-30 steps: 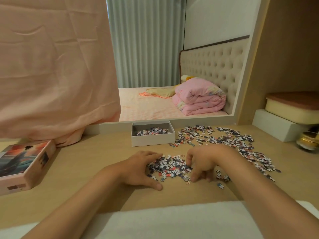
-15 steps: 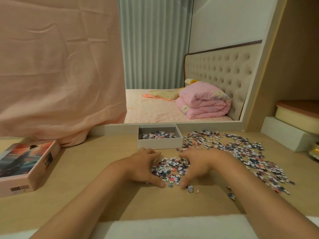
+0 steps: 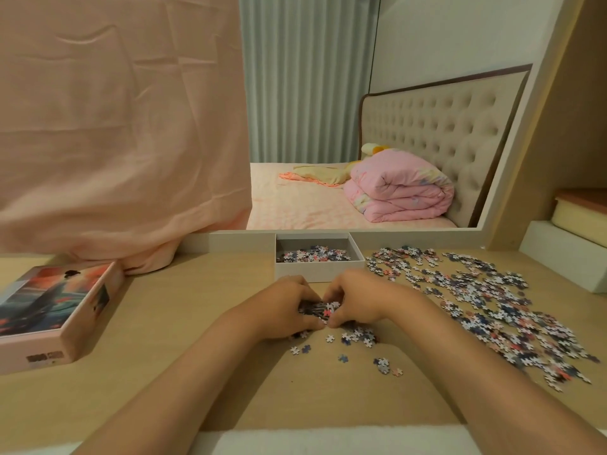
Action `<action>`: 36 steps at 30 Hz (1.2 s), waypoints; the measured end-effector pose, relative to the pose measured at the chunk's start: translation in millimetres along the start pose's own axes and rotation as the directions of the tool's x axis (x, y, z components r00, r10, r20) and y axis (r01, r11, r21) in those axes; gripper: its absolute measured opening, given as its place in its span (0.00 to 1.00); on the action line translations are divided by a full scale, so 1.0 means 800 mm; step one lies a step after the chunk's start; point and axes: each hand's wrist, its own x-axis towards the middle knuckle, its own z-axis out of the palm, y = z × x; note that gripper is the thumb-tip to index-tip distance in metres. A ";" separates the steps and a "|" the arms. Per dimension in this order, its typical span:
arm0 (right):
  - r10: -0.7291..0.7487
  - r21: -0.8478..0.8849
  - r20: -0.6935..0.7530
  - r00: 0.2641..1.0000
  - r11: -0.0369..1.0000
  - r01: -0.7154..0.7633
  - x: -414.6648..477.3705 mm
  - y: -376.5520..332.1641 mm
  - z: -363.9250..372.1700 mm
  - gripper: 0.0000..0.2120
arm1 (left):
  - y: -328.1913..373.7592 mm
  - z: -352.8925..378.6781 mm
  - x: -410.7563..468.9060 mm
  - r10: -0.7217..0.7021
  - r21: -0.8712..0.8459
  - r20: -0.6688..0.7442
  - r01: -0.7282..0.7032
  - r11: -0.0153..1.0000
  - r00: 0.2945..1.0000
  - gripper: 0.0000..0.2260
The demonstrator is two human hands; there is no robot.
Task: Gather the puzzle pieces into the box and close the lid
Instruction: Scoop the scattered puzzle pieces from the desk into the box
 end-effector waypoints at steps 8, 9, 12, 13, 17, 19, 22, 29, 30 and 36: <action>0.009 0.253 -0.098 0.995 0.967 0.016 0.006 0.005 0.015 0.16 | 0.007 -0.003 0.004 -0.130 -0.147 -0.152 0.108 0.983 0.980 0.14; 0.023 0.306 -0.107 0.994 0.952 0.011 0.008 0.008 0.015 0.13 | 0.008 -0.004 0.006 -0.149 -0.179 -0.159 0.120 0.976 0.976 0.11; 0.065 0.455 -0.126 0.990 0.890 -0.001 0.011 0.014 0.016 0.07 | 0.007 -0.008 0.012 -0.181 -0.251 -0.152 0.140 0.958 0.972 0.10; 0.076 0.500 -0.138 0.988 0.866 0.003 0.011 0.016 0.016 0.07 | 0.006 -0.011 0.014 -0.190 -0.274 -0.141 0.146 0.950 0.971 0.11; 0.101 0.639 -0.222 0.970 0.766 0.066 0.016 0.018 0.003 0.10 | 0.001 -0.029 0.030 -0.207 -0.454 -0.142 0.122 0.882 0.968 0.10; 0.105 0.661 -0.261 0.960 0.743 0.099 0.023 0.018 -0.010 0.12 | 0.000 -0.044 0.040 -0.199 -0.499 -0.175 0.087 0.862 0.964 0.09; 0.112 0.679 -0.333 0.936 0.718 0.155 0.042 0.015 -0.031 0.11 | -0.004 -0.065 0.056 -0.183 -0.550 -0.218 0.034 0.834 0.959 0.08; 0.095 0.538 -0.477 0.874 0.818 0.205 0.100 0.005 -0.052 0.07 | -0.034 -0.066 0.091 -0.185 -0.491 -0.367 -0.021 0.871 0.912 0.09; 0.075 0.491 -0.477 0.876 0.849 0.194 0.107 0.007 -0.049 0.07 | -0.039 -0.063 0.092 -0.161 -0.444 -0.358 -0.016 0.896 0.920 0.09; -0.026 0.265 -0.364 0.931 0.956 0.130 0.127 0.016 -0.037 0.16 | -0.061 -0.055 0.093 -0.109 -0.346 -0.293 0.001 0.938 0.950 0.11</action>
